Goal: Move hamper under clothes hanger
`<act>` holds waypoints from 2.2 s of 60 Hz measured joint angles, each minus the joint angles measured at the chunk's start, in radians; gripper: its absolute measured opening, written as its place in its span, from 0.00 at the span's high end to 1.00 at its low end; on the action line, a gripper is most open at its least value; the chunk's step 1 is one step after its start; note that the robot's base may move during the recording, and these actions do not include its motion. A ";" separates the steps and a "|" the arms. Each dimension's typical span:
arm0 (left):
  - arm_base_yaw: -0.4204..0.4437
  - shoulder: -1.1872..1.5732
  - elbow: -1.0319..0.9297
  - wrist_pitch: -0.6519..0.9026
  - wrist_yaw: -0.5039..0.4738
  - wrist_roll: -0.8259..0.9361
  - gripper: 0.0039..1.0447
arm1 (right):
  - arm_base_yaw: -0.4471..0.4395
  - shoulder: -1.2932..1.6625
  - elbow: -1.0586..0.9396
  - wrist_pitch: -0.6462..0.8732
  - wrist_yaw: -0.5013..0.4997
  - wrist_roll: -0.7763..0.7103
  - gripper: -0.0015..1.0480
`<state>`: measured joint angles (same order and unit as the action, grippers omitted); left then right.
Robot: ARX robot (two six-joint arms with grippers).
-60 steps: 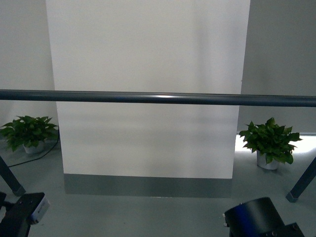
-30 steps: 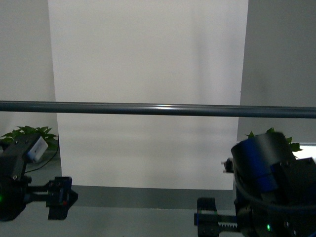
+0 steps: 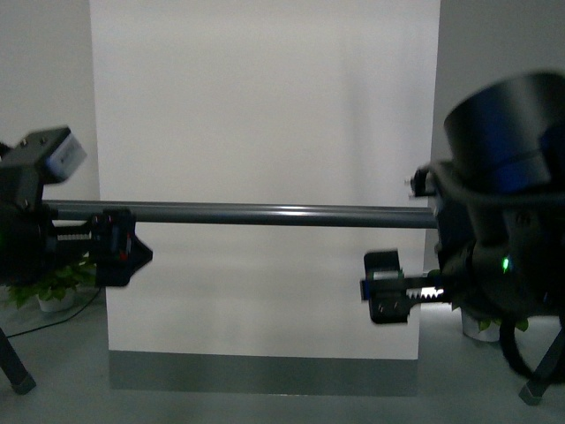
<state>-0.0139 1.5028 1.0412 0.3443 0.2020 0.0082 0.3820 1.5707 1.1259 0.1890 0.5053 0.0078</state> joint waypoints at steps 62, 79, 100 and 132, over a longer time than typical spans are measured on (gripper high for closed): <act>0.013 -0.634 -0.784 0.255 -0.201 -0.010 0.97 | -0.182 -0.681 -0.792 0.359 -0.308 -0.019 0.98; 0.013 -0.748 -0.882 0.248 -0.202 -0.010 0.97 | -0.246 -0.801 -0.918 0.365 -0.374 -0.018 0.98; 0.013 -0.885 -0.954 0.182 -0.202 -0.010 0.97 | -0.348 -0.939 -1.013 0.321 -0.496 -0.018 0.98; 0.013 -1.109 -1.024 0.050 -0.202 -0.010 0.97 | -0.380 -1.168 -1.102 0.192 -0.504 -0.018 0.98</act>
<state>-0.0010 0.3935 0.0174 0.3946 -0.0002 -0.0017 0.0021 0.4030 0.0238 0.3805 0.0017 -0.0101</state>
